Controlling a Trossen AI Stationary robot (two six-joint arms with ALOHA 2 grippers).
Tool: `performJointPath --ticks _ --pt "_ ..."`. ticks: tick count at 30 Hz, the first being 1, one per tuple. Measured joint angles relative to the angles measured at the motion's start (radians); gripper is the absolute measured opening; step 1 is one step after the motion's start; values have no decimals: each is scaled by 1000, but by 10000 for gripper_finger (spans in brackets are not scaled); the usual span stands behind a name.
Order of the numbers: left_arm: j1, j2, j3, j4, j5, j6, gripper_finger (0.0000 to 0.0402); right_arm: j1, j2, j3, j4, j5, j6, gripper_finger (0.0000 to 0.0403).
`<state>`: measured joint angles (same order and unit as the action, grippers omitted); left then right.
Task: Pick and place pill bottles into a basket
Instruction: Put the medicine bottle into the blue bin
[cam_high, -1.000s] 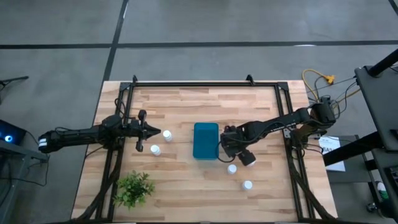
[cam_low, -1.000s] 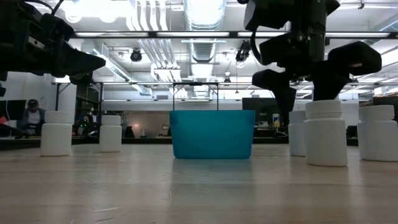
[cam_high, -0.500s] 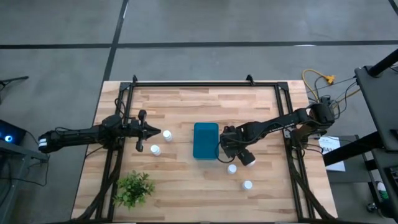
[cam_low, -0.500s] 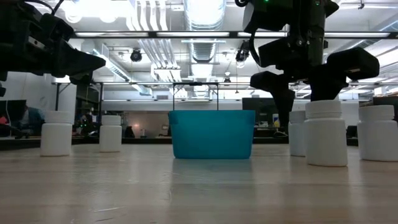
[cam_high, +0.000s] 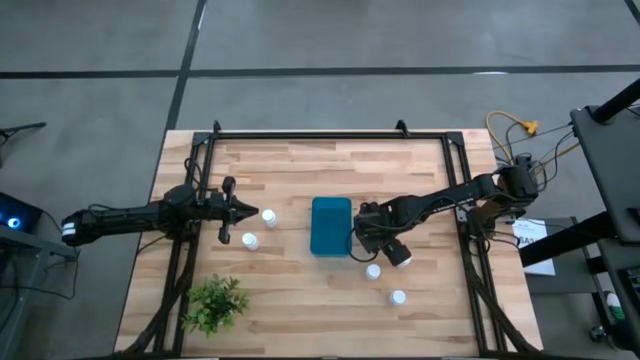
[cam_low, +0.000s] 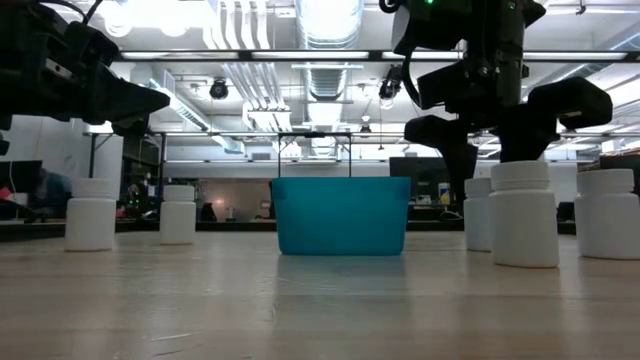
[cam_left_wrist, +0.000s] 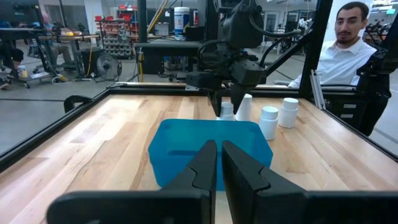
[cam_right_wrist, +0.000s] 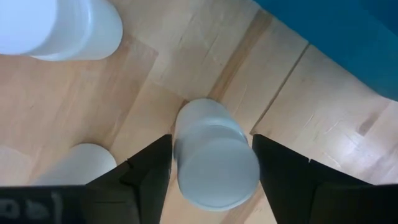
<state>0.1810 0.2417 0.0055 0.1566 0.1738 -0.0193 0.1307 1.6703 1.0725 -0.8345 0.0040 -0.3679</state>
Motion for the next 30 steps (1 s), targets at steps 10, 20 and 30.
performJointPath --ticks 10,20,30 --pt "0 0 0 0 0 0 8 0 -2 2 -19 -4 -25 148" --pt "0 0 0 0 0 0 8 -30 0 85 -94 0 -21 148" --pt "0 0 0 0 0 0 8 -88 1 252 -196 0 -32 148"
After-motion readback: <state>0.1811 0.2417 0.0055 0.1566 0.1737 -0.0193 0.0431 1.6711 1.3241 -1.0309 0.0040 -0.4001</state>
